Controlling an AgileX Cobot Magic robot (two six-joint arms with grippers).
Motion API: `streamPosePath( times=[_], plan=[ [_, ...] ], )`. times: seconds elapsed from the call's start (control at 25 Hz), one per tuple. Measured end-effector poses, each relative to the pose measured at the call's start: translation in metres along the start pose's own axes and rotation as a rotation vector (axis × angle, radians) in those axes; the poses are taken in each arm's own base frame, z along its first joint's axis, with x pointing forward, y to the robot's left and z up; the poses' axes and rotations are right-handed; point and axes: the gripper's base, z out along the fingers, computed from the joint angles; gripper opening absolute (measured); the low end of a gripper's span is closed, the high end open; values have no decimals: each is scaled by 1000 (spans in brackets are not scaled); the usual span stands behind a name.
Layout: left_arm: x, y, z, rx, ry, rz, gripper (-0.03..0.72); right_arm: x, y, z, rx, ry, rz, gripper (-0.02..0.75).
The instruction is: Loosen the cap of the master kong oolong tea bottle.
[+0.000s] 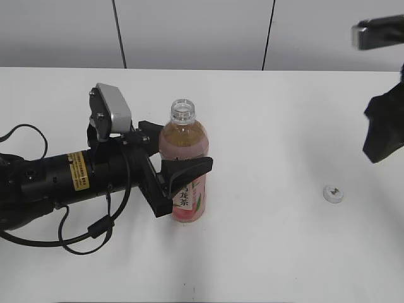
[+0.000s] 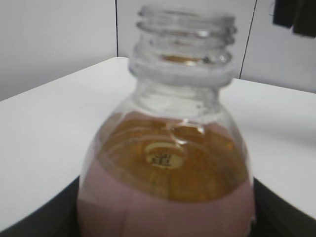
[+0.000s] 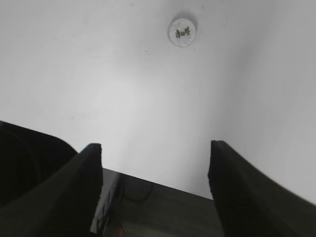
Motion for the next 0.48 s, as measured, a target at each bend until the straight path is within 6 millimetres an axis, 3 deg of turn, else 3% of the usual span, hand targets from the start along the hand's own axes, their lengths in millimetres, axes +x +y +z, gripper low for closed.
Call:
streamPosePath(
  times=[0.12,0.24,0.4,0.48],
  plan=[
    [0,0,0,0,0,0,443,37,11,-45,-19,-164,9,503],
    [0,0,0,0,0,0,444,84,21,-74,-24,-305,5,503],
    [0,0,0,0,0,1,454,154,32,-93,-5,-491,-9,503],
    [0,0,0,0,0,3,461,182,35,-90,3,-551,-14,503]
  ],
)
